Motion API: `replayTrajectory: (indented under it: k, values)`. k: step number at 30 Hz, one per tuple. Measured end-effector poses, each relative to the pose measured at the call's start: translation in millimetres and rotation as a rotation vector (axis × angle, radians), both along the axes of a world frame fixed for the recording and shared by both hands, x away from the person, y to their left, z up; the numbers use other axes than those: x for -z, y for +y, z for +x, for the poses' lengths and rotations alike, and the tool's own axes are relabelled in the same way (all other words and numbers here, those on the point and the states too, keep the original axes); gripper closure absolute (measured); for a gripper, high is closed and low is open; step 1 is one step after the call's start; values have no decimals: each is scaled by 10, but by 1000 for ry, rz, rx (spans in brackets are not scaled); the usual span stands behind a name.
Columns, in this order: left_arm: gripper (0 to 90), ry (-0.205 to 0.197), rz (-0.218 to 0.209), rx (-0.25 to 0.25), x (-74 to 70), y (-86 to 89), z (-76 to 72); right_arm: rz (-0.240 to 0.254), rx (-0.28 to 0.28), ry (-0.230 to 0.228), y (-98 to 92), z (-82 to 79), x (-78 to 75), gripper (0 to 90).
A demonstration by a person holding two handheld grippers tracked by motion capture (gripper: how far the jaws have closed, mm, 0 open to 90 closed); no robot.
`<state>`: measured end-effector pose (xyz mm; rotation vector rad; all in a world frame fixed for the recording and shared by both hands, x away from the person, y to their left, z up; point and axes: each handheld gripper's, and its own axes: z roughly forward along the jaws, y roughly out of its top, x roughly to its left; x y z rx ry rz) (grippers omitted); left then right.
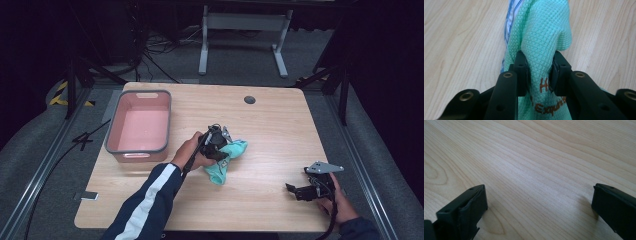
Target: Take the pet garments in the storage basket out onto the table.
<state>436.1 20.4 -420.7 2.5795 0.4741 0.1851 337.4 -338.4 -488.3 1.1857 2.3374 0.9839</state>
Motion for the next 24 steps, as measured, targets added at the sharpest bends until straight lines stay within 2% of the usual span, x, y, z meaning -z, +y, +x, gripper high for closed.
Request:
replayTrajectory:
  k: [5,11,16,20,22,24]
  values:
    - [680,-3,4,4,24,-27,-2,-2,-1,-1,-1,1,0,6]
    - [601,2,19,-8,54,-52,-9,-1,0,0,0,0,0,6]
    - [512,-17,16,-21,38,-57,-22,-3,-1,-1,-1,1,1,6]
    - [464,-33,11,-14,9,-46,-23,-1,0,-1,0,0,0,6]
    - [444,-34,-5,-27,-19,-33,-40,0,0,0,0,0,0,6]
    - [420,-41,0,-20,-36,-31,-43,0,0,0,0,0,0,6]
